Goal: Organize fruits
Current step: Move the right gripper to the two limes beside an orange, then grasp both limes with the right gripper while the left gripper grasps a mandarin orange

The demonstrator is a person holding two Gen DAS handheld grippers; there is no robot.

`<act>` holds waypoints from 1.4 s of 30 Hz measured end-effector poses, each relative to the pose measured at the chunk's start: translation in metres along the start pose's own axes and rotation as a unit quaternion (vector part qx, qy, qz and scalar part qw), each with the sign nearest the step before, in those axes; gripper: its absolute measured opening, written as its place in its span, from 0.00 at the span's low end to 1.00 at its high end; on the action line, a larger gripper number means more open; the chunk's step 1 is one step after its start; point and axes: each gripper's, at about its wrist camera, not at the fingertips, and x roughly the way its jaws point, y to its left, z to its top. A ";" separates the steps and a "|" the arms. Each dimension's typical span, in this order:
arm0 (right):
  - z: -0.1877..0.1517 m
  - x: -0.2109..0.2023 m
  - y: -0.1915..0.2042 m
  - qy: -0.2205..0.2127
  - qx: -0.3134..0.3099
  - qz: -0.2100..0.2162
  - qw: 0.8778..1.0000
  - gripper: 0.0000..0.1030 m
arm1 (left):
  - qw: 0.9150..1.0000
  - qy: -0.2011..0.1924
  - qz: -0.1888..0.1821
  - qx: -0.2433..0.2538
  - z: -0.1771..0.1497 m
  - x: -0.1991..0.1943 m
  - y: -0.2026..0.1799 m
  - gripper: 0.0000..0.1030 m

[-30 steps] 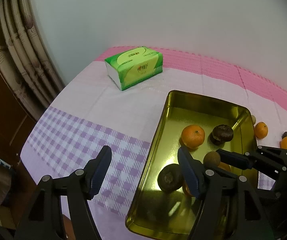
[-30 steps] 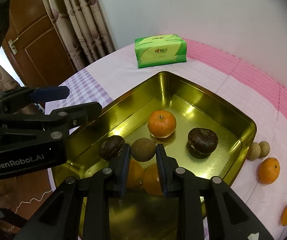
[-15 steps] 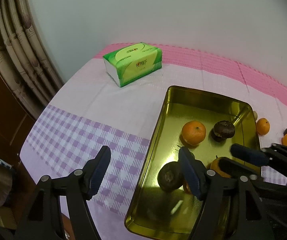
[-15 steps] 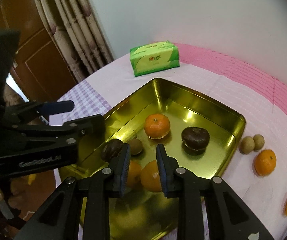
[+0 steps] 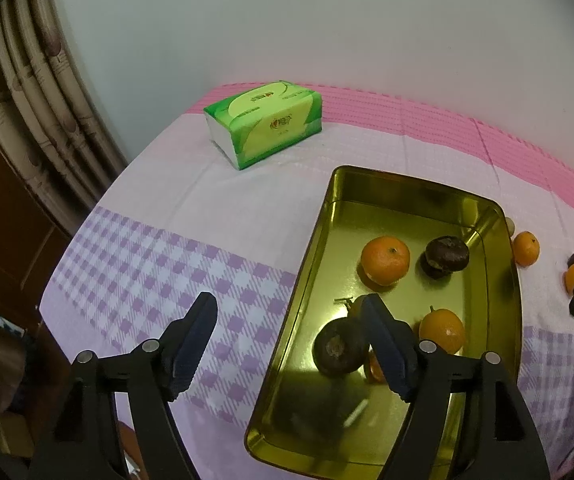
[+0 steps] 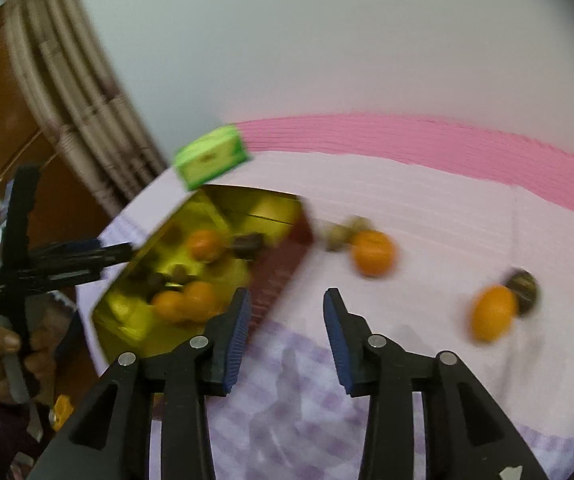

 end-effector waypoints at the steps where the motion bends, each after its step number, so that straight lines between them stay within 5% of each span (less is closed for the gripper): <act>1: 0.000 0.000 -0.005 0.001 0.003 -0.002 1.000 0.35 | 1.000 0.000 0.001 0.002 0.000 0.000 -0.001 0.73; 9: 0.029 0.020 0.003 0.009 -0.084 -0.007 0.996 0.36 | 1.000 0.008 0.005 0.021 -0.004 0.004 -0.010 0.73; 15: 0.057 0.054 0.009 0.057 -0.181 -0.014 0.982 0.41 | 1.000 0.015 0.001 0.021 -0.003 0.008 -0.011 0.73; 20: 0.067 0.086 0.004 0.094 -0.208 -0.020 0.973 0.63 | 1.000 0.021 -0.007 0.023 -0.004 0.010 -0.012 0.73; 28: 0.066 0.125 0.004 0.128 -0.244 -0.045 0.960 0.61 | 0.999 0.029 -0.015 0.037 -0.007 0.014 -0.021 0.73; 30: 0.067 0.137 0.003 0.142 -0.248 -0.047 0.957 0.57 | 0.999 0.029 -0.016 0.039 -0.007 0.014 -0.023 0.73; 31: 0.067 0.140 0.002 0.149 -0.246 -0.044 0.957 0.44 | 0.999 0.029 -0.016 0.040 -0.007 0.014 -0.024 0.73; 36: 0.073 0.122 0.000 0.128 -0.231 -0.053 0.963 0.42 | 0.998 0.036 -0.011 0.043 -0.008 0.017 -0.026 0.73; 42: 0.054 0.016 -0.028 0.015 -0.136 -0.074 0.988 0.42 | 0.999 0.024 -0.010 0.048 -0.010 0.010 -0.030 0.73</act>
